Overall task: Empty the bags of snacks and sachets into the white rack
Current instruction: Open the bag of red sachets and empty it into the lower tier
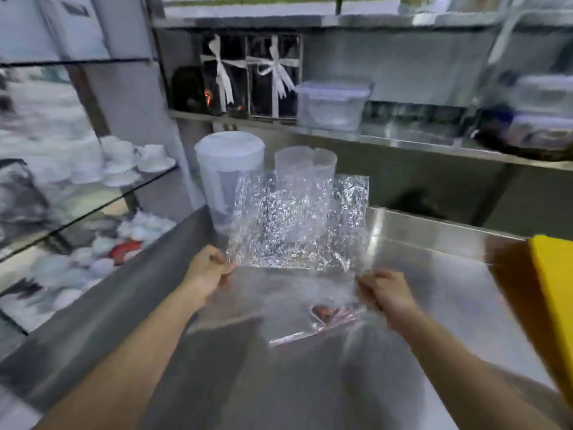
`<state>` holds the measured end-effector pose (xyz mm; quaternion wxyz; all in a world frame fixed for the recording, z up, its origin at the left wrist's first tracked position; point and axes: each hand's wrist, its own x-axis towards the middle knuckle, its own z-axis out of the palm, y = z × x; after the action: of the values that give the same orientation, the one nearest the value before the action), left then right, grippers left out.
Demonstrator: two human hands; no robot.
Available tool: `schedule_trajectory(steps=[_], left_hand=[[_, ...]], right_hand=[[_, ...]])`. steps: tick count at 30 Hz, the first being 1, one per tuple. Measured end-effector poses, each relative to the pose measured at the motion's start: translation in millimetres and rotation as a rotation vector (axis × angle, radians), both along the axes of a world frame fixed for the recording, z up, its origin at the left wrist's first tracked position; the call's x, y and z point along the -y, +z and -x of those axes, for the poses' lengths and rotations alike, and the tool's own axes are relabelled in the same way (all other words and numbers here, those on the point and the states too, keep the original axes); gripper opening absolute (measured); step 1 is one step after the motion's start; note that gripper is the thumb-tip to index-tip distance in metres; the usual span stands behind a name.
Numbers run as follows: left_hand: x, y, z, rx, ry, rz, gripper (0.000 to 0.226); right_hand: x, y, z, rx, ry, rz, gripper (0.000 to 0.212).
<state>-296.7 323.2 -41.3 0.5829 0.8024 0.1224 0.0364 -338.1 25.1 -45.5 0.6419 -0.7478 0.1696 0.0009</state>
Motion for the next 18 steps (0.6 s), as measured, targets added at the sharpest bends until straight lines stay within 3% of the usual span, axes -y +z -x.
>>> schedule_trajectory(steps=[5, 8, 13, 16, 18], left_hand=[[-58, -56, 18, -0.106, -0.076, -0.393, 0.029], [-72, -85, 32, -0.24, -0.163, -0.608, 0.005], [-73, -109, 44, -0.308, -0.26, -1.01, 0.031], [-58, -97, 37, -0.293, -0.249, -1.252, 0.036], [-36, -89, 32, -0.184, -0.261, -1.283, 0.037]], right_hand=[[-58, -57, 4, -0.147, 0.169, 0.131, 0.013], [-75, -81, 13, -0.227, 0.187, 0.188, 0.028], [-73, -103, 16, -0.254, 0.214, 0.344, 0.038], [-63, -101, 11, -0.241, 0.067, 0.306, 0.042], [-53, -100, 7, -0.241, -0.066, 0.23, 0.04]])
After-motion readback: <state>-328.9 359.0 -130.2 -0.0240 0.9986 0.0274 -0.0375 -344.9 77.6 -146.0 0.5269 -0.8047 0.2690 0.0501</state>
